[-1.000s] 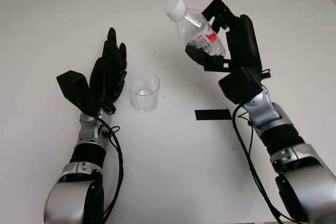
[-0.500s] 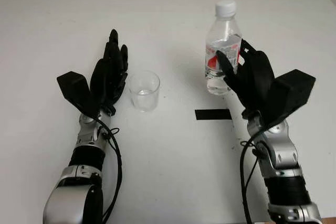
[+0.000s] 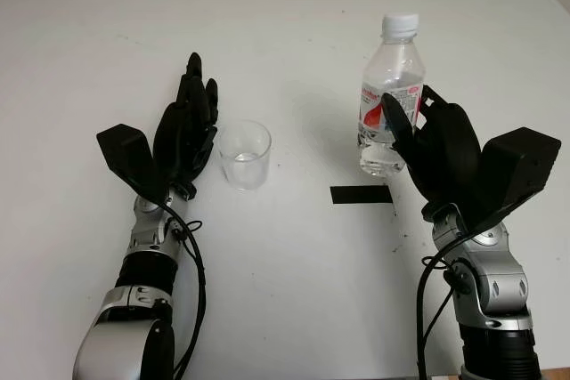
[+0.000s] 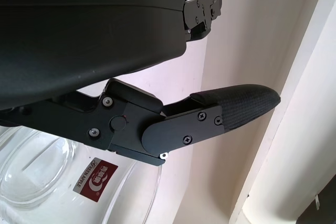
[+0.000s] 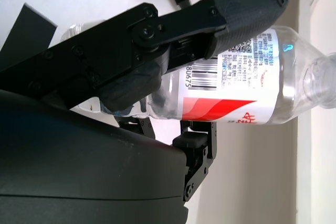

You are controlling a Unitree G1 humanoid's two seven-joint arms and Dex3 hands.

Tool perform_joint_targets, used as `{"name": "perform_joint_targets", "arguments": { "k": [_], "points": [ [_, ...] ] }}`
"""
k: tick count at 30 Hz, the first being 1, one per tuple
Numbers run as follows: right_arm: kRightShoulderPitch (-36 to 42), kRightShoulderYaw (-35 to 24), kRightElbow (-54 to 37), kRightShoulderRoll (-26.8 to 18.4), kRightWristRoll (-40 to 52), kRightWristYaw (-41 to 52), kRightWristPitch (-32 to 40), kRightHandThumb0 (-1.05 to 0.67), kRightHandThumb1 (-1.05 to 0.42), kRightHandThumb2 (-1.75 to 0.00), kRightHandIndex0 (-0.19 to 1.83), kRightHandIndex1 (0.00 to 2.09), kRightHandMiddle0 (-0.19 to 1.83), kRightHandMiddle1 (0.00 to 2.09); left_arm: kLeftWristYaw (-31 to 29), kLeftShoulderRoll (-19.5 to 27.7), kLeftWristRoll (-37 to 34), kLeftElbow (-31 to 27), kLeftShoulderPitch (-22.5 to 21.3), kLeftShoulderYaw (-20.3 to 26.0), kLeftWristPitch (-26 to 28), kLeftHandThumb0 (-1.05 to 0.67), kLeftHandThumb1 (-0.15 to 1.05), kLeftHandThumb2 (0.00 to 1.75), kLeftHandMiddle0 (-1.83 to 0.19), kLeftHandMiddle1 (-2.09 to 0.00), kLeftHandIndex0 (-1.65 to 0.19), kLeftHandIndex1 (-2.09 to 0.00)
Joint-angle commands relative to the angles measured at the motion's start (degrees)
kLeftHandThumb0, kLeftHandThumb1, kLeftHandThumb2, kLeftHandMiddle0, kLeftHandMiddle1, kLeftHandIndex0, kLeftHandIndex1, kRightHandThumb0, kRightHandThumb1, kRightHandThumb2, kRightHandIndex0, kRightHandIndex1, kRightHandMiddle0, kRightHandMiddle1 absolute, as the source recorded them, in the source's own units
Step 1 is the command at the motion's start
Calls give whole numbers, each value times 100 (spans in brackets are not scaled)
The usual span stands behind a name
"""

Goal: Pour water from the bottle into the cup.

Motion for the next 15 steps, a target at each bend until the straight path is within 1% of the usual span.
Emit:
{"name": "perform_joint_targets", "arguments": {
  "k": [1,7,10,15],
  "points": [
    [62,48,185,33,-139,54,-333,-33,-105,-29,105,209,76,209,30,-24,13,-42,189,-17,58,-87,105,69,17,-6,18,-1],
    [-1,118,1101,189,-558,-41,-1402,-35,-105,-30,106,209,75,209,37,-11,15,-106,210,-21,101,-87,105,68,17,-6,18,-2],
    [-14,151,1372,243,-785,-161,-1763,-35,-105,-32,110,209,77,209,39,-11,10,-108,215,-9,76,-86,105,68,17,-5,19,-2],
    [-38,158,2030,387,-952,-322,-2618,-34,-105,-34,116,209,80,209,50,-4,-6,-127,192,0,142,-86,105,68,16,-5,18,-2]
  ]
}}
